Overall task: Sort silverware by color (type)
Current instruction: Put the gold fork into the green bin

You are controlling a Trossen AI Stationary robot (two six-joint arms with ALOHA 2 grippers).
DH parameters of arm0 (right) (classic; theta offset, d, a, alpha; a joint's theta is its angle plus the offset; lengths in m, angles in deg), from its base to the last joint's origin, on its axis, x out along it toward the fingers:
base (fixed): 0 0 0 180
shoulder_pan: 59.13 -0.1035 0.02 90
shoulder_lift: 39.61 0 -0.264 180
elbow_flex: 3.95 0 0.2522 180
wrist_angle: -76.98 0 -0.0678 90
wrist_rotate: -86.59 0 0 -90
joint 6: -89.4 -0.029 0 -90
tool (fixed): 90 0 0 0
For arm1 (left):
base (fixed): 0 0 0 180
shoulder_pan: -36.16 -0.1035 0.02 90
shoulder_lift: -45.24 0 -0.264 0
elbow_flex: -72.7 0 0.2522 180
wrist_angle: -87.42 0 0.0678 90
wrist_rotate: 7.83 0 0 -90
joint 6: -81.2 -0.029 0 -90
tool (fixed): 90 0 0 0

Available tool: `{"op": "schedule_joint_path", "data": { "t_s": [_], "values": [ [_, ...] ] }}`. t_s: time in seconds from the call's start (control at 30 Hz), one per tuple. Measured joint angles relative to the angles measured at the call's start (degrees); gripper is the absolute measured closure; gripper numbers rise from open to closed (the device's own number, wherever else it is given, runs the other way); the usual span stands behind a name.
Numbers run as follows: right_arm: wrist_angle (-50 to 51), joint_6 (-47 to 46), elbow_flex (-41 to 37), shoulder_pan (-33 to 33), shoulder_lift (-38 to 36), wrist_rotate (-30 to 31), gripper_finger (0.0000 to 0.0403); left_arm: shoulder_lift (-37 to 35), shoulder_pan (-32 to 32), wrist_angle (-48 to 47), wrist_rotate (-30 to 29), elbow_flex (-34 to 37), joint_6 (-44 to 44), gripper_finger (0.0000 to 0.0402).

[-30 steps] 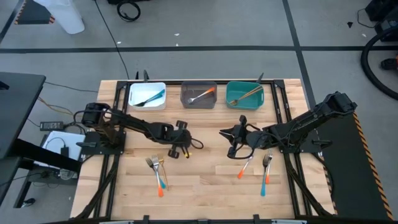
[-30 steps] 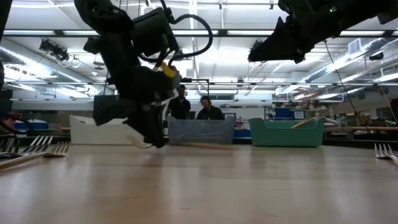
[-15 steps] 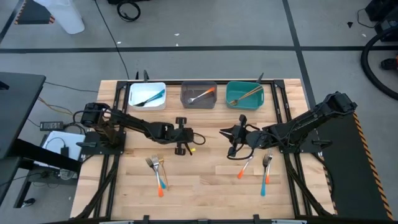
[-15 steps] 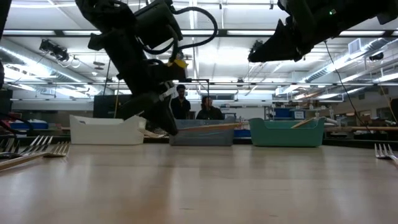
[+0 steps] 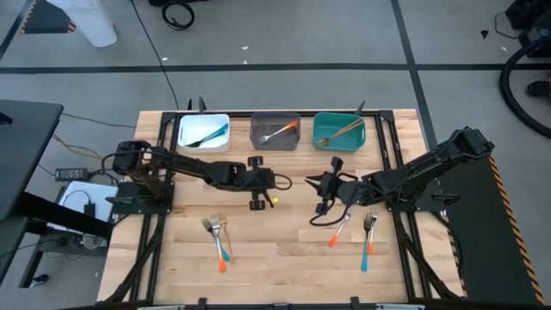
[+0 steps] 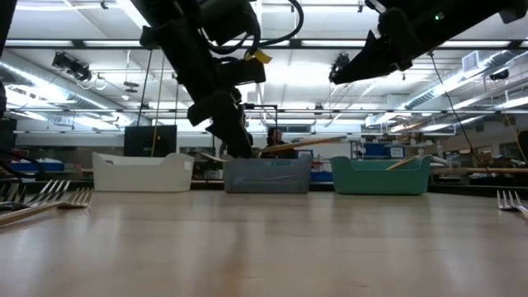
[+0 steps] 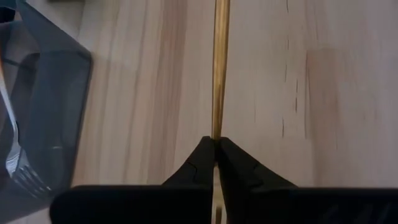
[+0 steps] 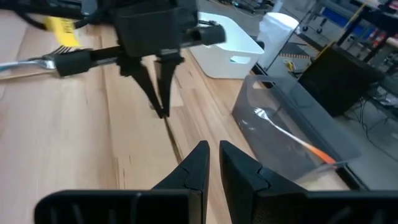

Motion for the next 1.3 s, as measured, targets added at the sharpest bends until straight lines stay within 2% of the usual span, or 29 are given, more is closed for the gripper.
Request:
{"op": "schedule_joint_path", "data": {
  "t_s": [0.23,0.4,0.53,0.7,0.87,1.13,1.3],
  "values": [
    [0.7,3.1,1.9,0.0,0.9,-1.8,0.0356,0.0,-1.1,-0.3,0.6,-2.4,0.0,0.0386],
    [6.8,4.7,6.7,0.0,7.2,-2.0,0.0356,0.0,-1.1,-0.4,0.7,-4.9,1.4,0.0386],
    [13.5,9.8,12.7,-0.9,13.4,1.8,0.0356,0.0,-1.4,-2.4,0.7,-6.8,3.1,0.0386],
    [14.2,19.7,17.1,-2.7,19.5,8.5,0.0350,-0.1,-1.6,-2.9,0.7,-7.9,5.0,0.0386],
    [14.1,27.6,18.3,-3.7,24.0,17.0,0.0324,-0.1,-2.0,-2.2,1.3,-8.0,10.5,0.0386],
    [13.5,37.9,18.5,-4.0,27.2,26.2,0.0268,-0.1,-2.3,-0.3,6.5,-8.0,17.8,0.0386],
    [13.0,40.9,18.5,-4.0,27.0,27.1,0.0244,-0.1,-2.3,1.2,11.1,-8.0,19.6,0.0386]
  ]
}}
